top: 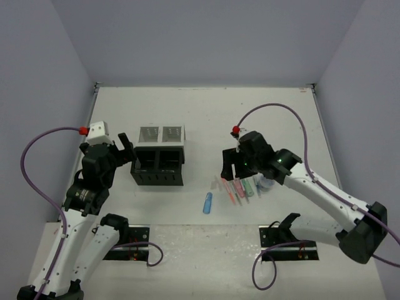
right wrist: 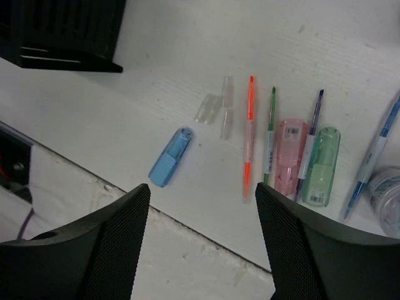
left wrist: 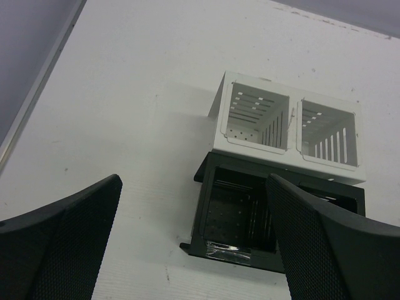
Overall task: Sort the stationery into containers
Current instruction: Pick up the pen from the center of the board.
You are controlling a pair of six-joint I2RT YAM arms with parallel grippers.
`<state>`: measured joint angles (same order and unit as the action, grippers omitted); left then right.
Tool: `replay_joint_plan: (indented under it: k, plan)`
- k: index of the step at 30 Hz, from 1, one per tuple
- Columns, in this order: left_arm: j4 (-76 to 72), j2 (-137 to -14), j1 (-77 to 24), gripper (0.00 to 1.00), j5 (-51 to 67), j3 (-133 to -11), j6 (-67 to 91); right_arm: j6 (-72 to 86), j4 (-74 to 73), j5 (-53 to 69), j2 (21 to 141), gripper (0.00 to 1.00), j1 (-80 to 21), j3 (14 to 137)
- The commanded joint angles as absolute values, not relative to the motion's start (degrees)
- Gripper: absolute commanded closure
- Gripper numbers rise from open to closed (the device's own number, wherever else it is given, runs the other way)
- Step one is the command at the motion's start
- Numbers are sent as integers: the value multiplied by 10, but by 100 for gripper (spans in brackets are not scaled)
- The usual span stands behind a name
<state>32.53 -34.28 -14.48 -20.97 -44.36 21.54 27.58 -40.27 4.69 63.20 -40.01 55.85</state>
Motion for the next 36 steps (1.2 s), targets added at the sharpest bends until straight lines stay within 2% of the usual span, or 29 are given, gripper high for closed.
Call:
replay_joint_plan:
  k: [1,4,9,11,16,22,36]
  plan:
    - [321,-350,-153,0,-216,-455,222,300,-445,-82,713,35,-450,593]
    - [321,-351,-156,0,-214,-455,222,300,-439,-88,767,44,-472,596]
    - [319,-350,-156,0,-213,-454,221,296,-420,-74,819,66,-476,583]
    - [318,-350,-156,0,-210,-454,221,294,-415,-66,832,69,-478,582]
    - [318,-350,-156,0,-210,-454,221,295,-405,-64,864,71,-482,573]
    - [317,-350,-157,0,-207,-454,221,294,-387,-55,898,77,-483,562]
    - [318,-352,-161,0,-207,-453,220,290,-380,-76,960,79,-483,564]
